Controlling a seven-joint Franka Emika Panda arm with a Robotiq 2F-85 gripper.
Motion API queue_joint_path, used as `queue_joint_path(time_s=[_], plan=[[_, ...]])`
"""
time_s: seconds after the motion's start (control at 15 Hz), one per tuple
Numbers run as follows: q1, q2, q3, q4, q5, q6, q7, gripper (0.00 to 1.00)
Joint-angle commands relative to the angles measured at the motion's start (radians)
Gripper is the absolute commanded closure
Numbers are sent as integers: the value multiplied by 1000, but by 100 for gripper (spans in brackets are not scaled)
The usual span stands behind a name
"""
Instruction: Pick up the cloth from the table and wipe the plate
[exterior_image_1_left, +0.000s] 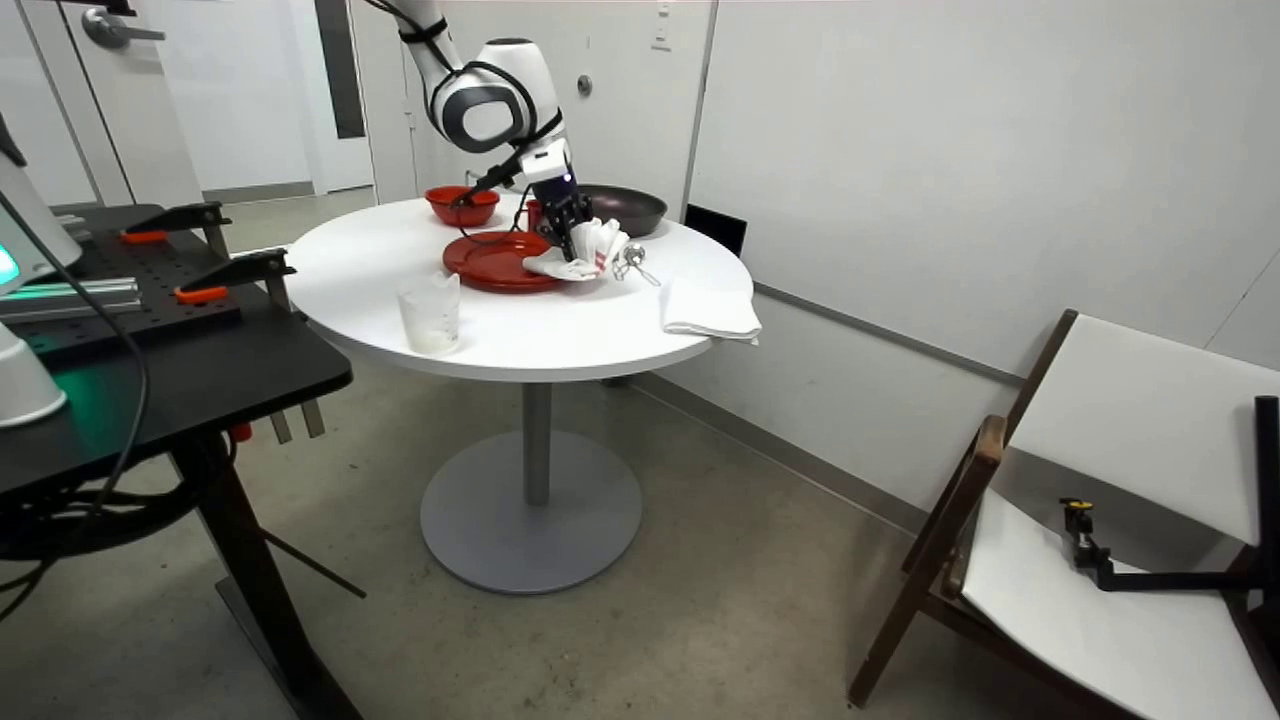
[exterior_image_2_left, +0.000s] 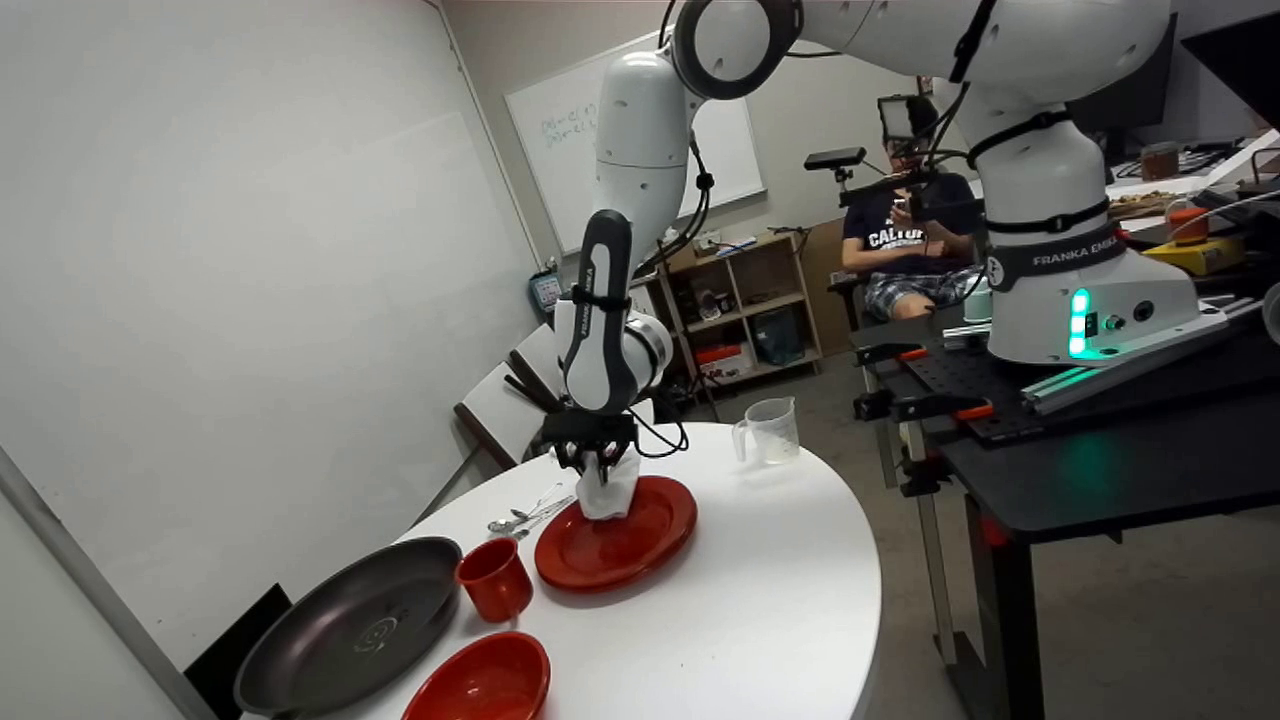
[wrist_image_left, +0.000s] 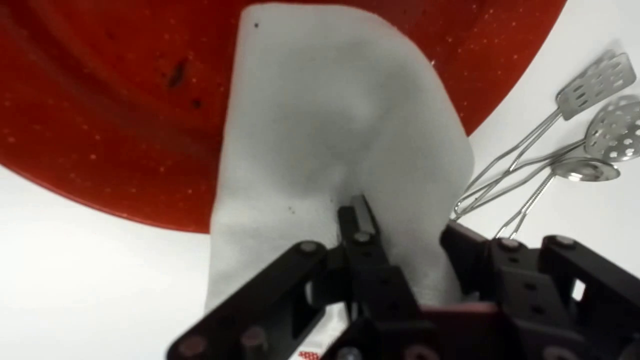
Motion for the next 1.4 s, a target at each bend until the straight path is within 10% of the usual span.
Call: queue_joint_path(time_s=[0.0, 0.27, 1.33], plan=[[77, 33, -82, 15, -4, 17, 72, 94], [116, 37, -116, 16, -16, 6, 102, 94], [-59, -9, 117, 5, -3, -155, 65, 94]])
